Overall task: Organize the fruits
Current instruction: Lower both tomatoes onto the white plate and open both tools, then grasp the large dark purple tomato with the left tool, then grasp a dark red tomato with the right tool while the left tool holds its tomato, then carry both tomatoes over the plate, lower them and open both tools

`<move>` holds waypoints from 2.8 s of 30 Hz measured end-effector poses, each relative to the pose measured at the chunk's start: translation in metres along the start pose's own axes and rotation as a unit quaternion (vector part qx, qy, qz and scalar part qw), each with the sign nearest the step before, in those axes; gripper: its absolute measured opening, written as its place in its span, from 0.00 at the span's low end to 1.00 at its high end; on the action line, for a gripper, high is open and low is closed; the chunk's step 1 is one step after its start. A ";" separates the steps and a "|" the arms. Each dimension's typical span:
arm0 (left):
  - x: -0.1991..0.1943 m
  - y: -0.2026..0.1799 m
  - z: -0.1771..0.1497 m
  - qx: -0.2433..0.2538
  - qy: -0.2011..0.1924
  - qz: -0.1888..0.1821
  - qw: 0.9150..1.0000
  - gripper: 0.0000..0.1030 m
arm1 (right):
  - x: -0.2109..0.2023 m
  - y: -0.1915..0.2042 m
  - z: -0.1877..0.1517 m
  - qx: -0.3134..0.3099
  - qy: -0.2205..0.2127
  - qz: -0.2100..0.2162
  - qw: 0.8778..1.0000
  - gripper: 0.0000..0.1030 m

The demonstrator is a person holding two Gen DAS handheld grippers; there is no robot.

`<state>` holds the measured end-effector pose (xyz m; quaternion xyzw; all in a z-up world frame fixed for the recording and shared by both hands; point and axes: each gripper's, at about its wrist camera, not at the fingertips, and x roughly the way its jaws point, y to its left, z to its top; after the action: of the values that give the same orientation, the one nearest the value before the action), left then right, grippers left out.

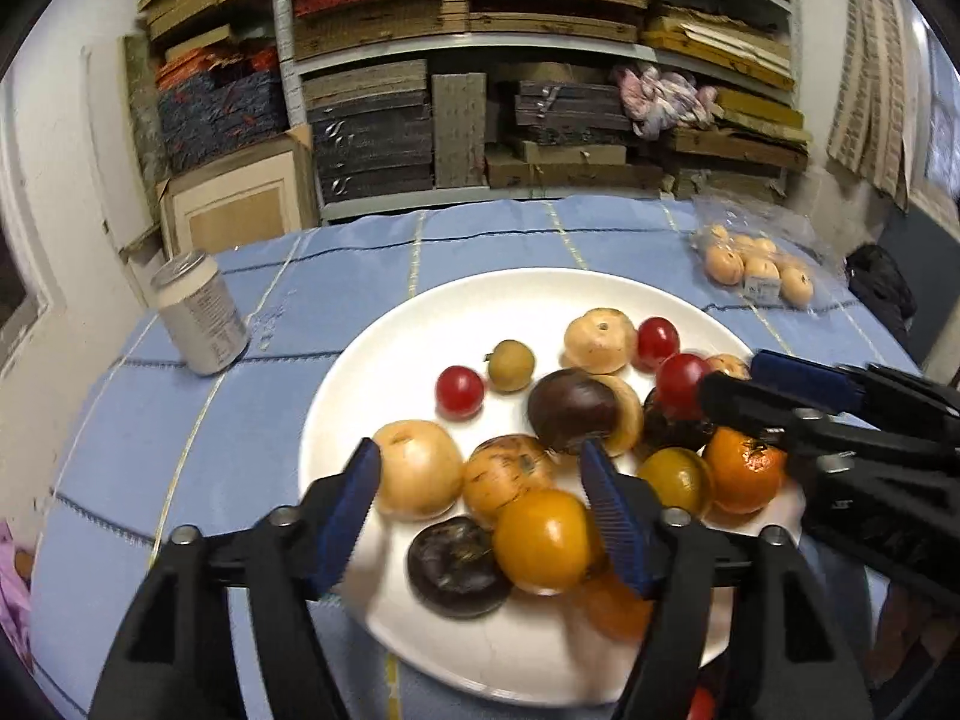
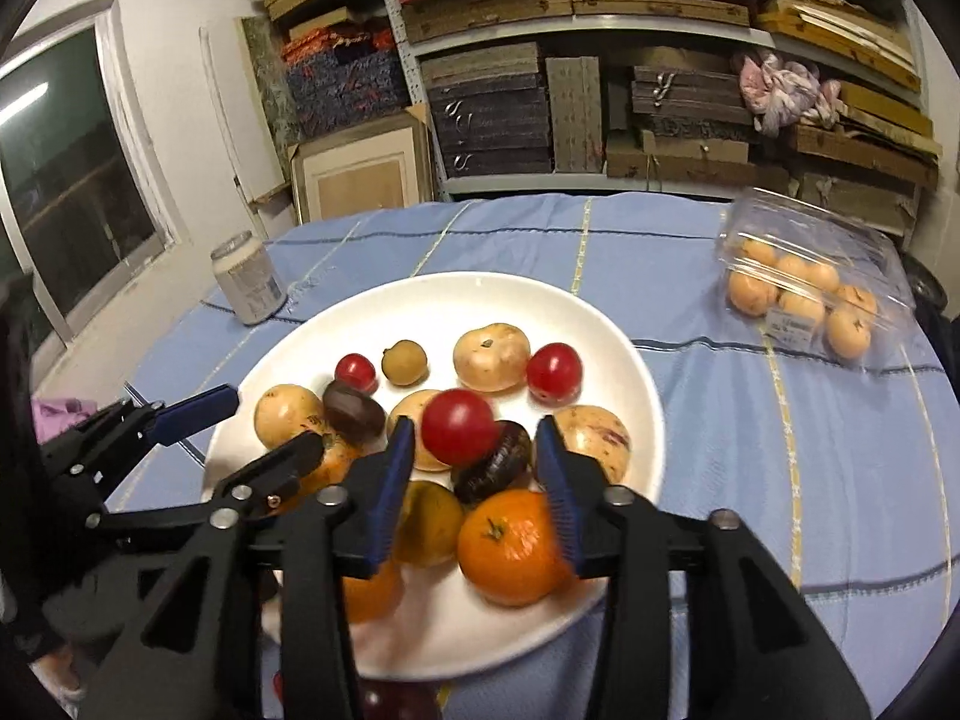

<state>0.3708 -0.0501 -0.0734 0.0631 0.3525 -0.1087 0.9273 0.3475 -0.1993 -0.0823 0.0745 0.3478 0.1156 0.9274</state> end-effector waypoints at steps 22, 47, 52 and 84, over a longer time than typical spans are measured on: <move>-0.094 -0.043 -0.119 0.044 0.023 -0.026 0.998 0.82 | -0.130 -0.060 -0.117 0.149 -0.036 0.060 0.986 0.81; -0.075 -0.050 -0.124 0.054 0.060 -0.062 0.995 0.42 | -0.110 -0.014 -0.121 0.064 0.002 0.062 0.996 0.81; -0.084 -0.031 -0.122 0.032 0.049 -0.037 0.998 0.42 | -0.093 0.017 -0.123 0.029 0.025 0.068 0.997 0.78; -0.101 -0.029 -0.083 0.057 -0.005 -0.011 0.998 0.42 | -0.113 0.016 -0.087 0.045 -0.014 0.081 0.996 0.38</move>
<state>0.2368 -0.0459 -0.0687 0.1115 0.3418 -0.1391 0.9227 0.2052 -0.2093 -0.0727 0.1460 0.3321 0.1733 0.9156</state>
